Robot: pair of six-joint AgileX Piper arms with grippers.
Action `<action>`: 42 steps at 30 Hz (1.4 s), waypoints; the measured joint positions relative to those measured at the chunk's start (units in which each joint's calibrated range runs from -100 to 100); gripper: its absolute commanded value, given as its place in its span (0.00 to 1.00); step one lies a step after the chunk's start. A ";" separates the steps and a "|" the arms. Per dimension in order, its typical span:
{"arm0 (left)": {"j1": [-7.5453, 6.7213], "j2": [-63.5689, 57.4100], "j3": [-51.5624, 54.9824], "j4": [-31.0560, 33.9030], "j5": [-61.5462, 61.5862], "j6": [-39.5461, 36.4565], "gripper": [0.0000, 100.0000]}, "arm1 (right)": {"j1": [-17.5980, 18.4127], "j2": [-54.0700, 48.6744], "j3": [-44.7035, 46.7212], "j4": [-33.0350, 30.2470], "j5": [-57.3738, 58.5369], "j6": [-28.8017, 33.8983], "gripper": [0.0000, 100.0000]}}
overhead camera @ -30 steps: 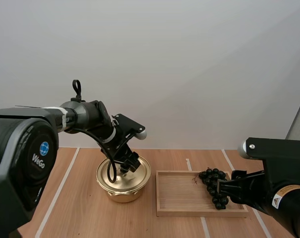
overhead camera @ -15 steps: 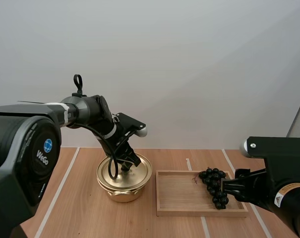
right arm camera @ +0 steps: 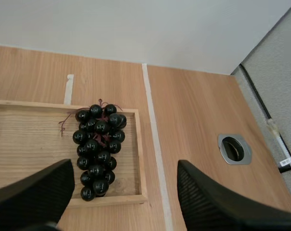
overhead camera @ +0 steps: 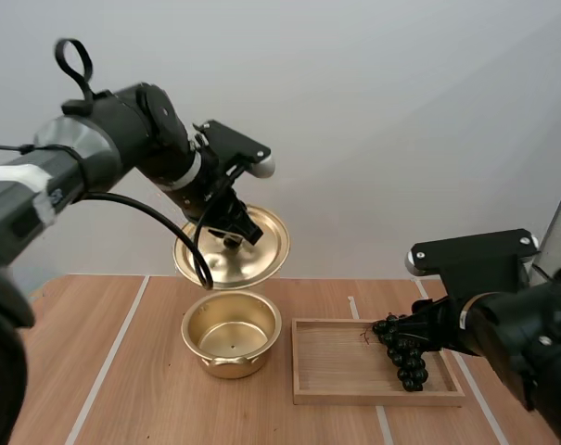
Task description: Open the lid, put the grape in the pot, and close it
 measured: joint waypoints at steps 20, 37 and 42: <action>0.00 -17.09 -11.15 0.11 8.59 -0.69 0.00 | -3.67 37.86 -1.50 -0.87 -28.68 0.00 1.00; 0.00 -17.09 -15.09 0.23 8.84 -2.07 0.00 | -4.87 47.11 -3.26 -0.23 -37.56 0.00 1.00; 0.00 -17.09 -15.09 0.33 8.84 -2.07 0.00 | -4.87 50.76 -3.50 -0.23 -41.50 0.00 1.00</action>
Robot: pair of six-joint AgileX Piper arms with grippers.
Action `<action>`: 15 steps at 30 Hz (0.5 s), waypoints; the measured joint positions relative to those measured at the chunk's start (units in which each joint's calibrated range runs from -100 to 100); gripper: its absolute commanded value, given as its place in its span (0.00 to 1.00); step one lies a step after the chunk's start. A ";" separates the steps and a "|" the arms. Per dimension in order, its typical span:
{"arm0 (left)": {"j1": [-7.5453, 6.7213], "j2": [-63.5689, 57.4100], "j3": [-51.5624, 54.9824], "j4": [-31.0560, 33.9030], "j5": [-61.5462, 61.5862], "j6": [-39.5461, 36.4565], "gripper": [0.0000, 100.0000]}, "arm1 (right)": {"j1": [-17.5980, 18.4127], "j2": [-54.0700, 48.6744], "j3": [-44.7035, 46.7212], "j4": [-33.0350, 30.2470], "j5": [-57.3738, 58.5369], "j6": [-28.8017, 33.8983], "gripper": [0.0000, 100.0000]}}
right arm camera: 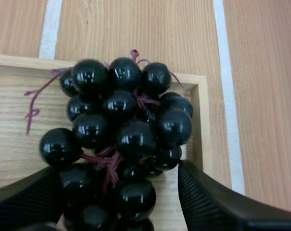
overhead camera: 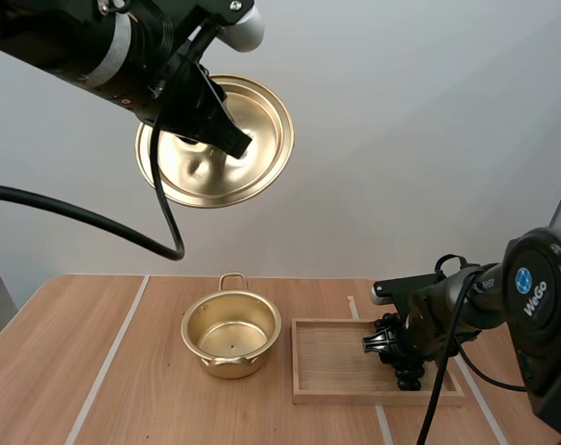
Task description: Open the lid, put the grape in the pot, and close it
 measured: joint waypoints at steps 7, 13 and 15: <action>0.00 0.00 0.00 0.00 0.00 0.00 0.00 | 0.00 1.34 -0.27 0.12 -2.90 -0.77 0.00; 0.00 0.00 -0.46 0.00 0.00 -0.09 0.00 | 0.00 -0.81 -0.27 2.65 -1.01 -0.34 0.00; 0.00 0.00 -1.84 0.00 0.00 -0.58 0.00 | 0.27 -3.04 -0.27 3.54 -1.03 -0.15 0.00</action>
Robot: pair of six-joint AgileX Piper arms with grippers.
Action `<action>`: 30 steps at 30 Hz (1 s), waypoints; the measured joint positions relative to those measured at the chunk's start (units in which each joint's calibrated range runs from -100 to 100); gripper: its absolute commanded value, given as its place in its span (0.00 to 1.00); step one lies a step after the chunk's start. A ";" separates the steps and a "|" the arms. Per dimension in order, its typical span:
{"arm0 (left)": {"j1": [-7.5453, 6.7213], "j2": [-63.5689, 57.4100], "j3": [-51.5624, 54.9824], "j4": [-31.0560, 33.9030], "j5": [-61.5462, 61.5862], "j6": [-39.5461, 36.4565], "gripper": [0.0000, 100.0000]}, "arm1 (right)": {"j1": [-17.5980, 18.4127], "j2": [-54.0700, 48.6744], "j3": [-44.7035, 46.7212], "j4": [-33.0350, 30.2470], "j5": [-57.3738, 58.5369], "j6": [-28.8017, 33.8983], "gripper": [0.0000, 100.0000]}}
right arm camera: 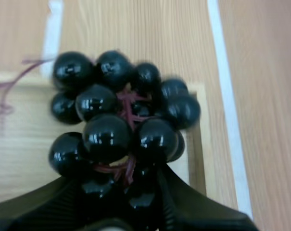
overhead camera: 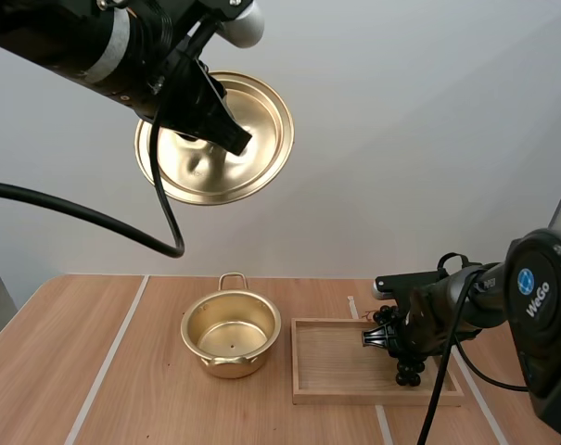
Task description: Open the lid, put the grape in the pot, and close it
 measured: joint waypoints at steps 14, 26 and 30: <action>0.00 -1.09 -18.48 0.11 0.00 -2.46 0.00 | 9.77 -25.15 -0.73 1.43 0.00 -5.99 0.00; 0.00 -5.08 -34.34 9.86 0.00 -2.94 0.00 | 27.94 -23.07 -9.07 1.01 5.52 -11.64 0.00; 0.00 -5.33 -34.62 10.48 0.00 -4.30 0.00 | 28.81 -16.98 -12.35 1.01 6.36 -11.64 0.00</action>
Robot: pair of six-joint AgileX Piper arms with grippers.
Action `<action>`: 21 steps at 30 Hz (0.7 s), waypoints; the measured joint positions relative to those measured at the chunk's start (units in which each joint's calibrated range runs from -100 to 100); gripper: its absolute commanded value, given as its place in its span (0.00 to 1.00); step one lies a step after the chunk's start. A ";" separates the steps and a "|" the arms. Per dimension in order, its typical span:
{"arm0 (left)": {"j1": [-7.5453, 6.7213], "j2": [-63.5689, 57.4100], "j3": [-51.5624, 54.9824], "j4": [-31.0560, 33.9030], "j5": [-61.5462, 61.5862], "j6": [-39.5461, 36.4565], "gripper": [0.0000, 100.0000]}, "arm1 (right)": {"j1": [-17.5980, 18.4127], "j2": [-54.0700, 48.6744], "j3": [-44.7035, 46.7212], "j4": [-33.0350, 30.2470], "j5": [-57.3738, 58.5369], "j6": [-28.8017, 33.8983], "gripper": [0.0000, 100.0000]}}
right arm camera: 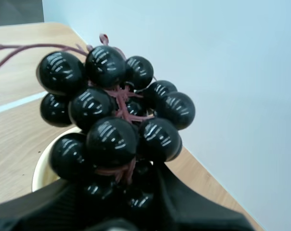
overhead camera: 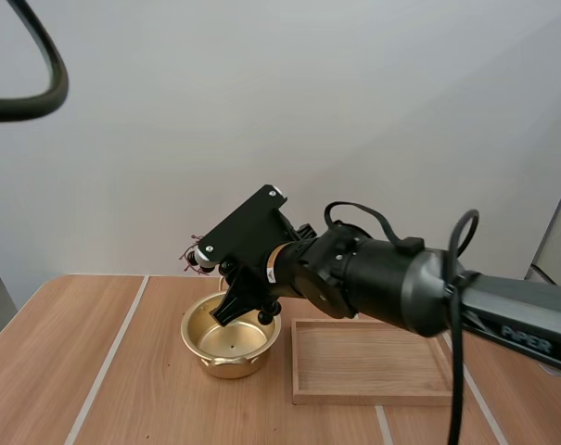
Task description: Open the lid, put the grape in the pot, and close it
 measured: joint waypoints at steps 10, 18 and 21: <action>0.00 0.02 -0.12 0.14 0.00 -0.55 0.00 | 0.09 14.41 -5.53 -0.24 0.19 0.00 0.47; 0.00 0.02 -0.12 0.24 0.00 -0.96 0.00 | 0.14 19.82 -5.75 -0.58 -1.82 -0.27 1.00; 0.00 0.02 -0.12 0.24 0.00 -1.44 0.00 | 0.14 19.82 -5.75 -0.58 -0.84 -0.27 1.00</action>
